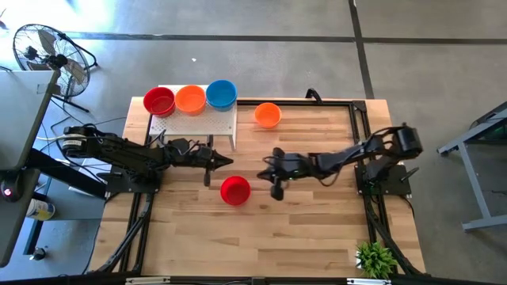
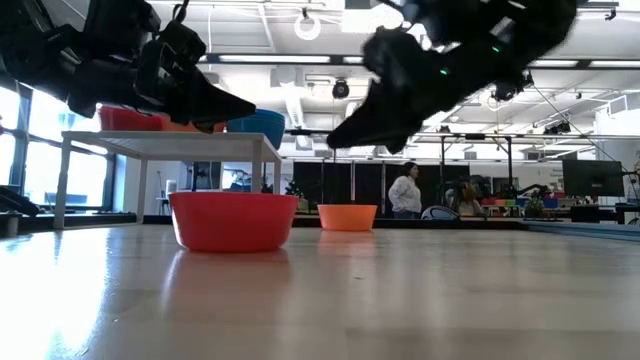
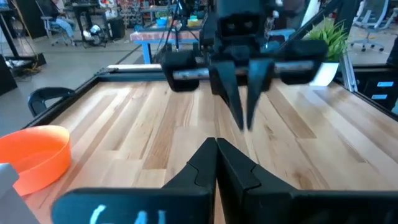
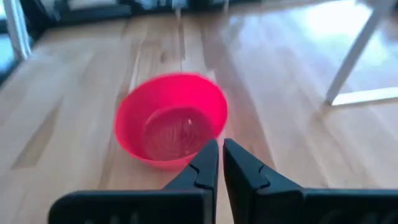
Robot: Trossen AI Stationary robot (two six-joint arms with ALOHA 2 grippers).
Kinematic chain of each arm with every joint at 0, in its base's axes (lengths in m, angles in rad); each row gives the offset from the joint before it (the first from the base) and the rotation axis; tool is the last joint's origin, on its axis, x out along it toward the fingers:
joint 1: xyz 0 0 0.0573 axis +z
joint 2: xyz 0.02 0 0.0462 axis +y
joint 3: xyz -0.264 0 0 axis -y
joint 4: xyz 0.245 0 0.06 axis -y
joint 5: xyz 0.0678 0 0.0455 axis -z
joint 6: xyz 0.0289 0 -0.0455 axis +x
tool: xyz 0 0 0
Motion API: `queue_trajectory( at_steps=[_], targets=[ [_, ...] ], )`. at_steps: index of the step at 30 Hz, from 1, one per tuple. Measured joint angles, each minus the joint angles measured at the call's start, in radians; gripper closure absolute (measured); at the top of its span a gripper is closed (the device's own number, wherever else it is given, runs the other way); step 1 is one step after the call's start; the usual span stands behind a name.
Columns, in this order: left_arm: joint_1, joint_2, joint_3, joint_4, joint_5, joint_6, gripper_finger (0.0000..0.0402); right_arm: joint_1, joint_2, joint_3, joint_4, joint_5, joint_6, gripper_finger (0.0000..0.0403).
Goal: Pick & Place Mini bowls
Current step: Stack the red bowl on top of the other red bowls on the shelf
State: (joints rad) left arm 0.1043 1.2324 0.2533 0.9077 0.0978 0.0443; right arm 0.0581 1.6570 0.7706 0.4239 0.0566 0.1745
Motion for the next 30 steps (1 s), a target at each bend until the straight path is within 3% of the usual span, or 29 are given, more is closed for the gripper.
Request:
queue_trajectory(
  at_steps=[7,15,22,26,30],
  targets=[
    [-0.001,0.0,0.098,-0.152,0.077,0.0,0.0402,0.003,-0.113,-0.294,0.321,0.124,0.037,0.0396],
    [-0.082,0.0,0.282,-0.537,0.091,0.068,0.0401,0.011,-0.16,-0.493,0.572,0.225,0.071,0.0402],
    [-0.19,0.0,0.433,-0.914,-0.118,0.078,0.0379,0.011,-0.16,-0.544,0.646,0.226,0.072,0.0399],
    [-0.259,0.0,0.463,-0.985,-0.232,0.053,0.0342,0.011,-0.16,-0.545,0.641,0.221,0.07,0.0402],
    [-0.314,0.0,0.482,-1.079,-0.274,-0.012,0.0292,0.013,-0.16,-0.544,0.643,0.202,0.069,0.04]
  ],
)
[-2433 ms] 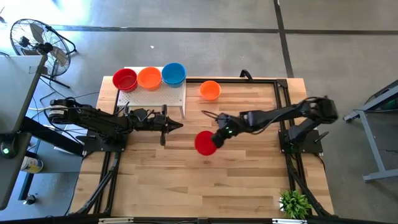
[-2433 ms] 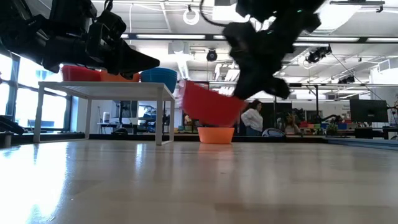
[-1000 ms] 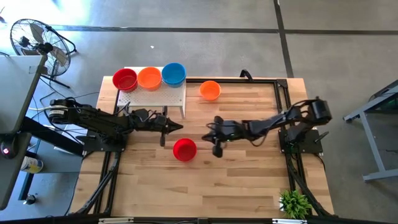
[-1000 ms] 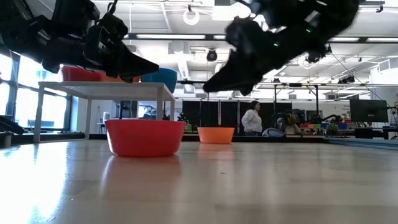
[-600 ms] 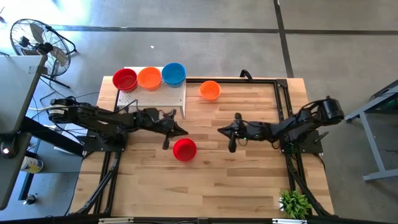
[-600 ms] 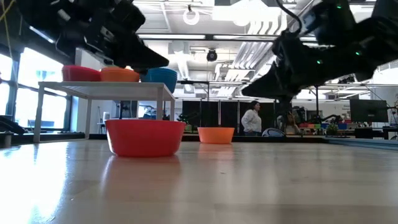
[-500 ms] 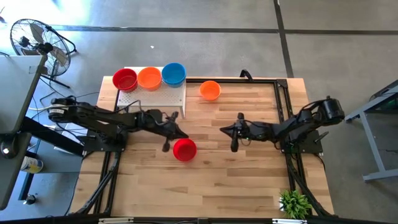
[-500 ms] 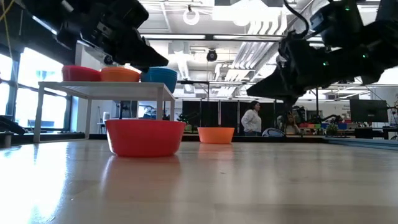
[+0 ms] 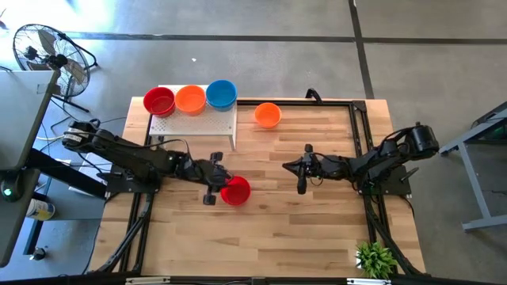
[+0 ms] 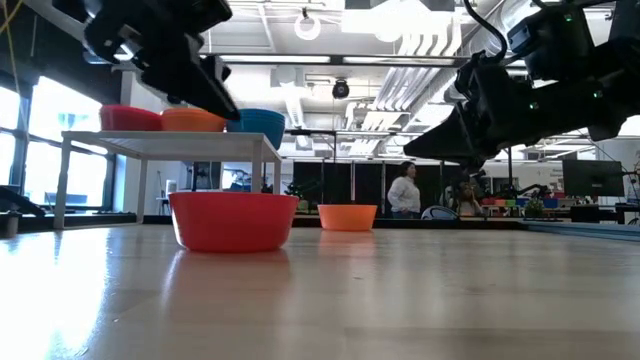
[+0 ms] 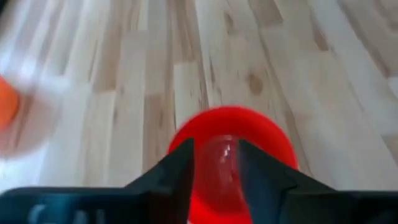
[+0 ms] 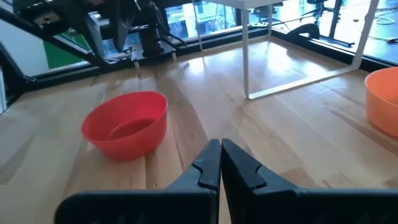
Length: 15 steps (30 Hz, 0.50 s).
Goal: Pick & Place Mini bowls
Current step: Stack the red bowl on top of the other red bowls on the shelf
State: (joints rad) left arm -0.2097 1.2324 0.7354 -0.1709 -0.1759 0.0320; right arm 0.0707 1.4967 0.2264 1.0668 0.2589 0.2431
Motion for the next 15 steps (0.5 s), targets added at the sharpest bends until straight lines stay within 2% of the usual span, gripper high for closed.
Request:
queue_trajectory(
  at_steps=[7,15],
  targets=[
    [-0.072,0.031,0.028,-0.116,-0.032,-0.1,0.0225,0.033,0.0,0.0,0.0,-0.004,-0.042,0.0402],
    [-0.161,0.165,0.026,-0.139,-0.029,-0.045,0.0219,0.05,0.0,0.0,-0.004,-0.006,-0.046,0.0402]
  ],
)
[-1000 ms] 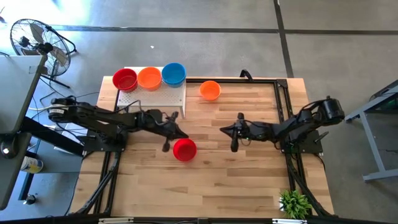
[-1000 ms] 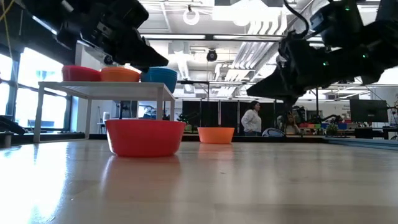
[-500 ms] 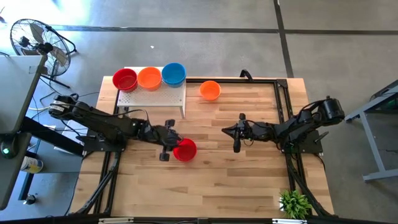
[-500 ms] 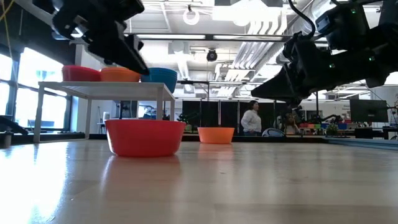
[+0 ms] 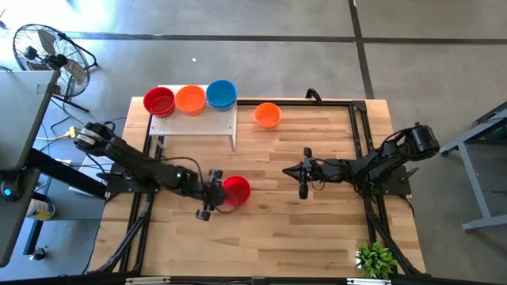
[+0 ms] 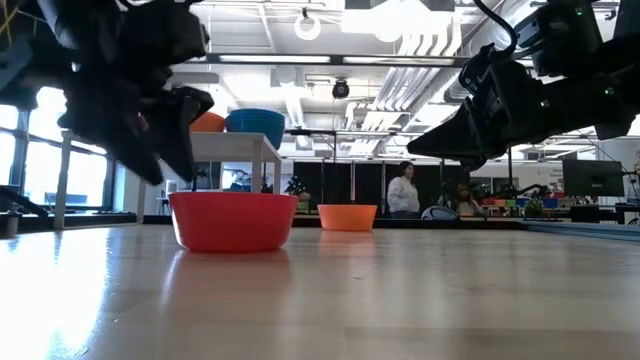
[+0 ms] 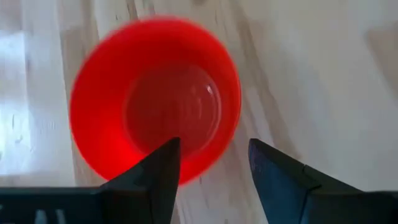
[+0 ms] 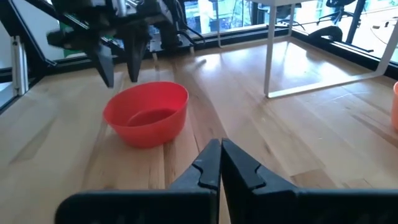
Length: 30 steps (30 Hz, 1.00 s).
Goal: Pick & Place Mini bowls
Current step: Stack the red bowl on top of the other red bowls on the shelf
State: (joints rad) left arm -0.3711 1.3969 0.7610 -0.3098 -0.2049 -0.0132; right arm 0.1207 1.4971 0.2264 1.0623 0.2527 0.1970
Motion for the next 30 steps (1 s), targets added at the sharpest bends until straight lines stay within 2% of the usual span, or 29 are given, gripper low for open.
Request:
queue_trajectory(
  at_steps=[8,11,14,18,20,21,30],
  targets=[
    [-0.016,0.108,0.0,0.03,-0.095,0.013,0.0221,0.0,0.0,0.0,-0.006,0.0,-0.007,0.0403],
    [-0.016,0.125,0.0,0.029,-0.11,0.034,0.0233,0.0,0.0,0.0,-0.009,0.001,-0.008,0.0403],
    [-0.016,0.131,0.0,0.037,-0.125,0.036,0.0268,0.0,0.0,0.0,-0.01,0.002,-0.008,0.0403],
    [-0.016,0.133,0.007,0.04,-0.114,0.061,0.0344,0.0,0.0,0.0,-0.011,0.002,-0.019,0.0403],
    [-0.016,0.133,0.04,0.005,-0.09,0.073,0.0384,0.0,0.0,0.0,-0.011,0.002,-0.02,0.0402],
    [-0.015,0.133,0.064,-0.018,-0.076,0.076,0.0391,0.0,0.0,0.0,-0.01,0.002,-0.021,0.0403],
    [-0.015,0.107,0.324,-0.231,-0.064,0.151,0.0395,0.0,0.0,0.0,-0.011,0.002,-0.022,0.0403]
  ],
)
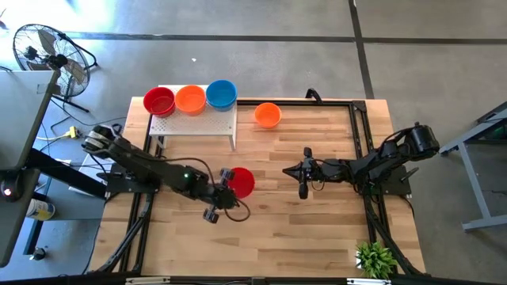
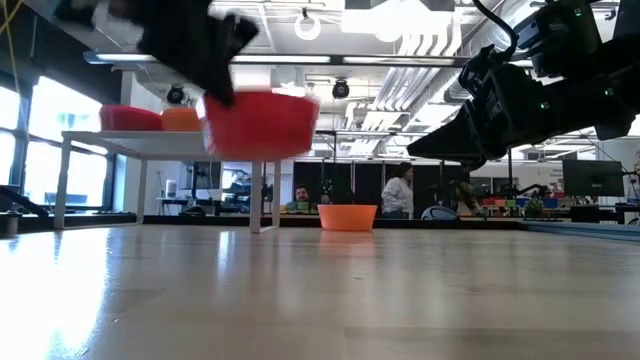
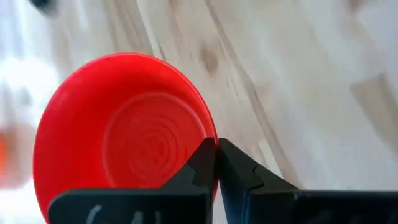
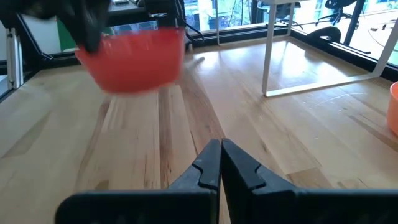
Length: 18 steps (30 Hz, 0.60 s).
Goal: Pick & Place Mini bowls
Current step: Stack the red bowl on top of the other red bowls on the shelf
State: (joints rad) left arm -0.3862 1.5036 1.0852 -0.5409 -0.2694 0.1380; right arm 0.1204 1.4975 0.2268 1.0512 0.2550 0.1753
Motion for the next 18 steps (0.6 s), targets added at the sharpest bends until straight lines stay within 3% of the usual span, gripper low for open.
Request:
queue_trajectory(
  at_steps=[10,18],
  targets=[
    [0.055,-0.216,0.169,-0.167,-0.061,-0.041,0.0399,0.0,0.0,0.0,-0.009,-0.003,0.004,0.0403],
    [0.303,-0.4,0.237,-0.397,-0.157,-0.18,0.04,0.0,0.001,0.0,-0.007,-0.003,0.006,0.0402]
  ],
)
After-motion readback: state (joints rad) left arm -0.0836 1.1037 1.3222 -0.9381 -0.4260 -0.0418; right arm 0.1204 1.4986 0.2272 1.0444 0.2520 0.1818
